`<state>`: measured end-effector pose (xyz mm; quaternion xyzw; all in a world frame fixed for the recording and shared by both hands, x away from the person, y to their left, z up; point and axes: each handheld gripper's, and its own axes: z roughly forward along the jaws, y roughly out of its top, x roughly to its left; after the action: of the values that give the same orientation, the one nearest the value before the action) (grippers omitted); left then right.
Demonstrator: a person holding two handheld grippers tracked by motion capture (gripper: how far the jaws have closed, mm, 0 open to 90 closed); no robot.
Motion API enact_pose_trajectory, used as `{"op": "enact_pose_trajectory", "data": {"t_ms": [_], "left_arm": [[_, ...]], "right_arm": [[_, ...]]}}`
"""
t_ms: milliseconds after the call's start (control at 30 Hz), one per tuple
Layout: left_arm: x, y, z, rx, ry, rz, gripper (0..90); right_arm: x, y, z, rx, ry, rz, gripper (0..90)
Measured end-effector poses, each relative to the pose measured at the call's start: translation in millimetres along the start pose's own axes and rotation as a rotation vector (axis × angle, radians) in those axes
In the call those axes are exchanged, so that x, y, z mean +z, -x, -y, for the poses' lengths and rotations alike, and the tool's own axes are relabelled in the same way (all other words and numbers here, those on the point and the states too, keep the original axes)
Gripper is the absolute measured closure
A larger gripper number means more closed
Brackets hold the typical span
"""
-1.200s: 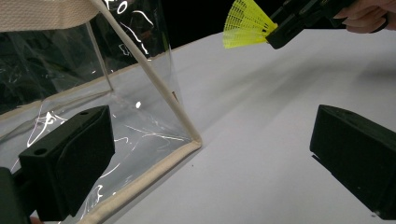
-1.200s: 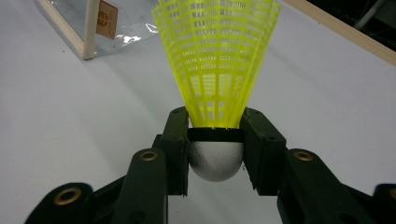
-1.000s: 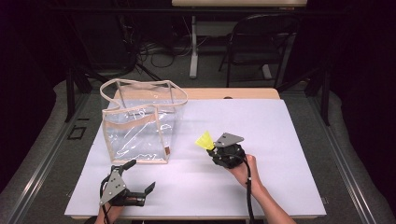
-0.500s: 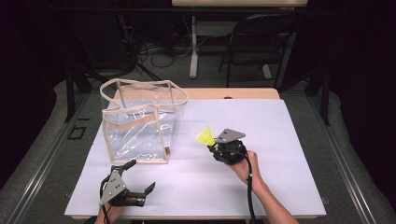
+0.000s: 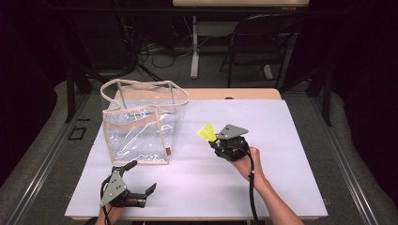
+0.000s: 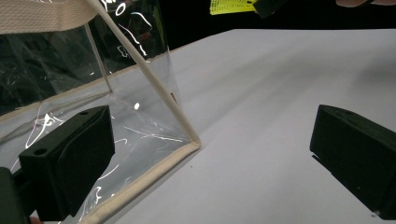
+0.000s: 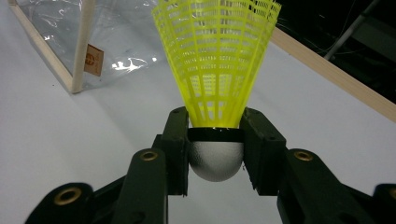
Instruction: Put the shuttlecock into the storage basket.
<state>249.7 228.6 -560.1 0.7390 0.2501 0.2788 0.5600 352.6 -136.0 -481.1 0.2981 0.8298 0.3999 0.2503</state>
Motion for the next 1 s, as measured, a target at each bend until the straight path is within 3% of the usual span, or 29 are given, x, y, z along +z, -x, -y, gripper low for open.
{"op": "enact_pose_trajectory", "data": {"t_ms": [1000], "left_arm": [[0.8, -0.4, -0.1, 0.0, 0.0, 0.002, 0.0]], "right_arm": [[-7.5, 18.0, -35.3, -0.022, 0.039, 0.024, 64.3]]}}
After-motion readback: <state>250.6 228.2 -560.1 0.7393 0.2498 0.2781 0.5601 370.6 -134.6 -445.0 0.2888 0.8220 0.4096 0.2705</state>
